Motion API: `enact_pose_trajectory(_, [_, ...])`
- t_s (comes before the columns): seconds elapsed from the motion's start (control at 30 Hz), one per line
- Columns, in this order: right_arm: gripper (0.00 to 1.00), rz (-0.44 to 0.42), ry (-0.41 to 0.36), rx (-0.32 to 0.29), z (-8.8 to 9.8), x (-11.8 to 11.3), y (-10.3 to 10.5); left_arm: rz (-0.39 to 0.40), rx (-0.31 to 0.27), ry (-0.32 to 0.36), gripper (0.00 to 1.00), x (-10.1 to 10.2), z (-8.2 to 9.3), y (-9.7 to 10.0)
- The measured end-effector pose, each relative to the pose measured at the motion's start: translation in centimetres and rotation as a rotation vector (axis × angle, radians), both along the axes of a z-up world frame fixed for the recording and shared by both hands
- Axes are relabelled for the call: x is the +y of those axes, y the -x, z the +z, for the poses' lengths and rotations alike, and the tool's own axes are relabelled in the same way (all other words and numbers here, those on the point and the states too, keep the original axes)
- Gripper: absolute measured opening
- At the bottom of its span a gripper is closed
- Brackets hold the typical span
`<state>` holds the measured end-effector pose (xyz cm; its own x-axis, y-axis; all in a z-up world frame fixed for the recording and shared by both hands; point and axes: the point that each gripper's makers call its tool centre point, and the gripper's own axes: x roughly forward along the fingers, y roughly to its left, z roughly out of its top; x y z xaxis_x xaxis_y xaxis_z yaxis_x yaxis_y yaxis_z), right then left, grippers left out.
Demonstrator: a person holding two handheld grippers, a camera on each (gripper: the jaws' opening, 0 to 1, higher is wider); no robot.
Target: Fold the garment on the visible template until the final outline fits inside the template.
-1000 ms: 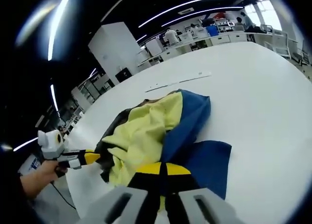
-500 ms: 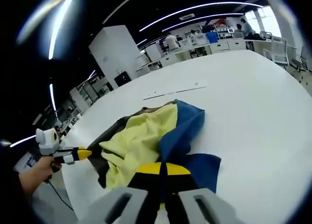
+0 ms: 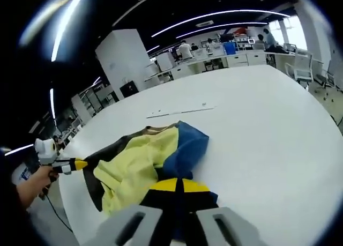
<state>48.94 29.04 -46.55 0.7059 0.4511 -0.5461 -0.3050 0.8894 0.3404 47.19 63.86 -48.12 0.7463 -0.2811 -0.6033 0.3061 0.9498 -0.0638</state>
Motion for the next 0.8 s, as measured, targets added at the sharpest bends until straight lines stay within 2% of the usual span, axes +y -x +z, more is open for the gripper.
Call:
enact_pose_trajectory(0.07, [0.0, -0.012, 0.013, 0.001, 0.0, -0.8, -0.3, -0.001, 0.014, -0.027, 0.0, 0.4, -0.4, 0.0])
enact_pose_trajectory(0.27, [0.0, -0.043, 0.042, 0.014, -0.3, -2.8, -1.1, -0.012, 0.028, -0.047, 0.0, 0.8, -0.9, -0.4])
enact_pose_trajectory(0.5, [0.0, -0.083, 0.072, 0.025, -0.9, -5.2, -2.6, -0.014, 0.012, -0.047, 0.0, 1.6, -0.4, -1.4])
enact_pose_trajectory(0.8, [0.0, -0.107, 0.113, 0.04, -1.4, -7.4, -4.9, 0.006, 0.027, -0.053, 0.0, 3.4, -0.5, -2.8])
